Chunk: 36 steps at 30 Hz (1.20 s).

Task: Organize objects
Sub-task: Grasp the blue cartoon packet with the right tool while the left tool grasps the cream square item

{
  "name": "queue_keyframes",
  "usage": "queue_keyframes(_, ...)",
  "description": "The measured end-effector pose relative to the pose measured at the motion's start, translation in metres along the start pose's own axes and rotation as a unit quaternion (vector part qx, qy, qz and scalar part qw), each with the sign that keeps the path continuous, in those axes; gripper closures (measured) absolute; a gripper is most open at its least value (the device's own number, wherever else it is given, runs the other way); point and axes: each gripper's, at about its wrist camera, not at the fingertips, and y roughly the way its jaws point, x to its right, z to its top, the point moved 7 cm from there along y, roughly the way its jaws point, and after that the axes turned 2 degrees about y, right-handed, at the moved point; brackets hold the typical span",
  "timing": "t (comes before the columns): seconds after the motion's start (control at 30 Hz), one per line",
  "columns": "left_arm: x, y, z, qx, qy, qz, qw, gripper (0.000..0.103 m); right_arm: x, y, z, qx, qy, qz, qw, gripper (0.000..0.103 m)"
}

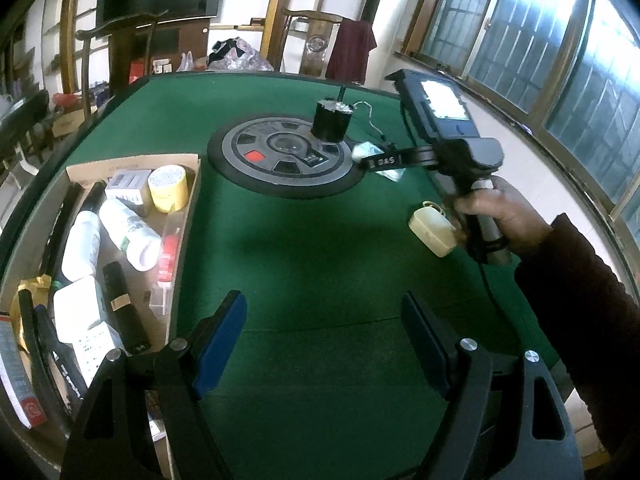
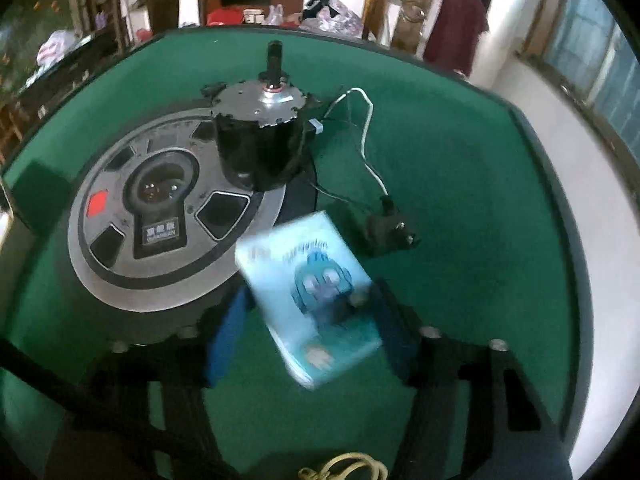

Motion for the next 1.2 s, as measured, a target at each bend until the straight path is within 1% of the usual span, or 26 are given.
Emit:
queue_keyframes(0.07, -0.002, 0.002, 0.0, -0.004, -0.011, -0.005, 0.9999, 0.029, 0.006, -0.005, -0.003, -0.003, 0.009, 0.0, 1.0, 0.074)
queue_keyframes(0.13, -0.003, 0.004, 0.0, -0.006, -0.02, -0.013, 0.9997, 0.029, 0.013, -0.014, -0.005, 0.0, 0.03, 0.017, 0.999, 0.083)
queue_keyframes(0.17, -0.002, 0.007, 0.001, -0.008, -0.025, -0.018, 0.9995, 0.029, 0.018, -0.021, -0.006, 0.003, 0.043, 0.023, 0.999, 0.086)
queue_keyframes(0.27, 0.006, 0.013, 0.005, -0.008, -0.022, -0.029, 0.9993, 0.029, 0.028, -0.035, -0.01, 0.011, 0.073, 0.039, 0.996, 0.09)
queue_keyframes(0.37, 0.03, 0.02, 0.016, 0.007, 0.013, -0.046, 0.9988, 0.029, 0.039, -0.052, -0.019, 0.022, 0.1, 0.056, 0.993, 0.093)
queue_keyframes(0.4, 0.044, 0.024, 0.02, 0.016, 0.036, -0.062, 0.9973, 0.029, 0.042, -0.057, -0.022, 0.026, 0.107, 0.061, 0.992, 0.093)
queue_keyframes(0.47, 0.065, 0.035, 0.026, 0.019, 0.075, -0.077, 0.994, 0.029, 0.055, -0.071, -0.034, 0.037, 0.129, 0.078, 0.988, 0.094)
queue_keyframes(0.53, 0.086, 0.053, 0.033, 0.014, 0.118, -0.086, 0.9892, 0.029, 0.063, -0.076, -0.043, 0.046, 0.148, 0.095, 0.983, 0.094)
queue_keyframes(0.57, 0.095, 0.064, 0.037, 0.006, 0.132, -0.088, 0.9873, 0.029, 0.07, -0.083, -0.052, 0.052, 0.163, 0.109, 0.979, 0.094)
queue_keyframes(0.67, 0.118, 0.096, 0.046, -0.017, 0.162, -0.103, 0.9812, 0.029, 0.079, -0.097, -0.072, 0.063, 0.187, 0.132, 0.971, 0.094)
queue_keyframes(0.77, 0.132, 0.12, 0.053, -0.019, 0.198, -0.075, 0.9772, 0.029, 0.09, -0.108, -0.09, 0.071, 0.215, 0.157, 0.961, 0.094)
queue_keyframes(0.83, 0.141, 0.139, 0.051, -0.033, 0.225, -0.057, 0.9721, 0.029, 0.093, -0.109, -0.096, 0.066, 0.226, 0.172, 0.957, 0.094)
queue_keyframes(0.9, 0.147, 0.156, 0.043, -0.055, 0.252, -0.036, 0.9655, 0.028, 0.094, -0.105, -0.098, 0.061, 0.218, 0.171, 0.959, 0.093)
queue_keyframes(0.93, 0.148, 0.157, 0.043, -0.047, 0.253, -0.042, 0.9655, 0.028, 0.092, -0.102, -0.098, 0.06, 0.212, 0.166, 0.961, 0.093)
queue_keyframes(0.97, 0.15, 0.158, 0.043, -0.049, 0.25, -0.05, 0.9657, 0.026, 0.09, -0.099, -0.098, 0.059, 0.21, 0.168, 0.961, 0.091)
queue_keyframes(1.0, 0.151, 0.16, 0.041, -0.062, 0.242, -0.055, 0.9668, 0.026, 0.089, -0.097, -0.097, 0.055, 0.211, 0.175, 0.96, 0.089)
queue_keyframes(1.03, 0.149, 0.158, 0.043, -0.061, 0.231, -0.055, 0.9695, 0.026, 0.089, -0.095, -0.097, 0.052, 0.214, 0.181, 0.959, 0.082)
queue_keyframes(1.07, 0.149, 0.158, 0.043, -0.063, 0.225, -0.051, 0.971, 0.03, 0.088, -0.092, -0.094, 0.052, 0.222, 0.185, 0.956, 0.071)
queue_keyframes(1.1, 0.148, 0.156, 0.043, -0.062, 0.226, -0.042, 0.9712, 0.041, 0.087, -0.09, -0.092, 0.055, 0.226, 0.187, 0.955, 0.065)
queue_keyframes(1.13, 0.15, 0.154, 0.043, -0.064, 0.227, -0.048, 0.9706, 0.041, 0.087, -0.088, -0.089, 0.057, 0.227, 0.188, 0.954, 0.053)
queue_keyframes(1.17, 0.15, 0.151, 0.041, -0.067, 0.223, -0.054, 0.9711, 0.041, 0.085, -0.085, -0.085, 0.056, 0.225, 0.187, 0.954, 0.048)
queue_keyframes(1.2, 0.148, 0.149, 0.04, -0.071, 0.219, -0.053, 0.9717, 0.041, 0.084, -0.08, -0.082, 0.053, 0.222, 0.182, 0.956, 0.048)
